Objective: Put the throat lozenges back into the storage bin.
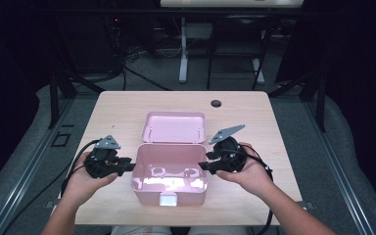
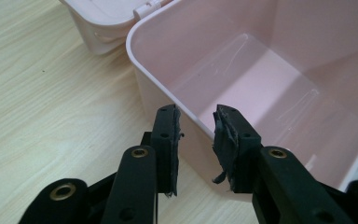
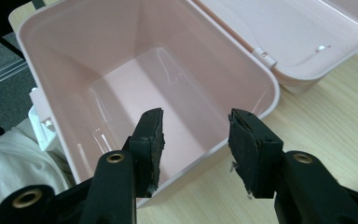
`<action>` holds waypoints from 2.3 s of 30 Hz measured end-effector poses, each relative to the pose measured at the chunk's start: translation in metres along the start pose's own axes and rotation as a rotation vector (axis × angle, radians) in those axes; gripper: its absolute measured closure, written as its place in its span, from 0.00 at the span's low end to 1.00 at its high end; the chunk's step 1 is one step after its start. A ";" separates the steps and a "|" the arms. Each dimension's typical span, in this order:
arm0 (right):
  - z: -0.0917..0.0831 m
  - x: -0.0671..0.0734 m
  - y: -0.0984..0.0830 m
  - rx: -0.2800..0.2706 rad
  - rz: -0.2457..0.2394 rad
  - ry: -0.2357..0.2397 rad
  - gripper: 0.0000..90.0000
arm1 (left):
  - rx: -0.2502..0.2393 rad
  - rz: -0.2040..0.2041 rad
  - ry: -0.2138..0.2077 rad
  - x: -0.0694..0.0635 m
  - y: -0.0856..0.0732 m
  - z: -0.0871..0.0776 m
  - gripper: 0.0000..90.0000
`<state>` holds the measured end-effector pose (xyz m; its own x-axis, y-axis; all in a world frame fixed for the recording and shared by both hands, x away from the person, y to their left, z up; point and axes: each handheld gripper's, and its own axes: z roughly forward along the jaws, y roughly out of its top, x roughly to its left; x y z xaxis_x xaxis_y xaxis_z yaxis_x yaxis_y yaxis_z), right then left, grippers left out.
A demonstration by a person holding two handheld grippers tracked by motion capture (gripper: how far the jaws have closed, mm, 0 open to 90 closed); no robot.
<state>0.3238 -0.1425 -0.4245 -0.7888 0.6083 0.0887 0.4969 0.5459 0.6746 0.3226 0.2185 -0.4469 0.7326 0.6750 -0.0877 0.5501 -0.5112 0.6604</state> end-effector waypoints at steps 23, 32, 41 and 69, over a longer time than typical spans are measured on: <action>-0.013 -0.045 0.005 0.043 0.069 -0.098 0.58 | 0.024 0.026 -0.017 -0.006 0.001 0.008 0.80; -0.014 -0.062 0.007 0.070 0.090 -0.131 0.57 | 0.022 0.028 -0.015 -0.006 0.000 0.008 0.81; -0.008 -0.075 0.007 0.123 0.118 -0.142 0.54 | 0.022 0.030 -0.012 -0.006 0.001 0.008 0.81; 0.013 -0.108 0.001 0.258 0.197 -0.186 0.50 | 0.022 0.032 -0.013 -0.006 0.001 0.008 0.81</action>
<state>0.4143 -0.2006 -0.4425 -0.6015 0.7975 0.0475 0.7259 0.5208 0.4494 0.3217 0.2099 -0.4519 0.7552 0.6510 -0.0771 0.5348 -0.5439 0.6466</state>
